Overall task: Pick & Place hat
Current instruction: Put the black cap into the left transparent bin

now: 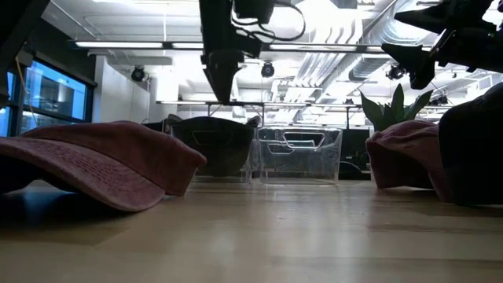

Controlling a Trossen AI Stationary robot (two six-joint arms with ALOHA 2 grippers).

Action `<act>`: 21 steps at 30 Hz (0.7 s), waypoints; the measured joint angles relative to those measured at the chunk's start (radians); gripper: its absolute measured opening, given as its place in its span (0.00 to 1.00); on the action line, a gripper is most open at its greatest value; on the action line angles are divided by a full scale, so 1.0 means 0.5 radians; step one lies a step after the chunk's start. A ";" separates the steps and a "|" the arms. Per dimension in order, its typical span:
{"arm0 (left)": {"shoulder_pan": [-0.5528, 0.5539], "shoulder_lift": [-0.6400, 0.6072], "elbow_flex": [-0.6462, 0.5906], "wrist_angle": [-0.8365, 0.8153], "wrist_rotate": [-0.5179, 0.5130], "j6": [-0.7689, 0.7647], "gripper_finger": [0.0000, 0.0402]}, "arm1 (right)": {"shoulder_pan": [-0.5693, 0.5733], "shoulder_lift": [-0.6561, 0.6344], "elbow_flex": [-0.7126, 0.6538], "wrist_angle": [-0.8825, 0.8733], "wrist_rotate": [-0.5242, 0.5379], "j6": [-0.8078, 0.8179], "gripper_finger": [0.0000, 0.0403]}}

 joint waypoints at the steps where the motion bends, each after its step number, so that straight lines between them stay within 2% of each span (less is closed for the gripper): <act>1: 0.000 0.001 0.030 -0.025 0.027 -0.012 0.80 | 0.000 0.000 0.000 0.000 0.000 0.000 0.76; 10: -0.041 -0.003 0.325 -0.174 0.111 -0.307 0.80 | 0.000 0.000 0.000 -0.002 0.000 0.000 0.76; 16: -0.123 -0.003 0.481 -0.245 0.130 -0.634 0.80 | 0.000 0.000 0.000 -0.003 -0.001 0.000 0.76; 21: -0.192 -0.003 0.554 -0.293 0.289 -0.860 0.80 | -0.001 0.000 0.000 -0.003 0.000 0.000 0.76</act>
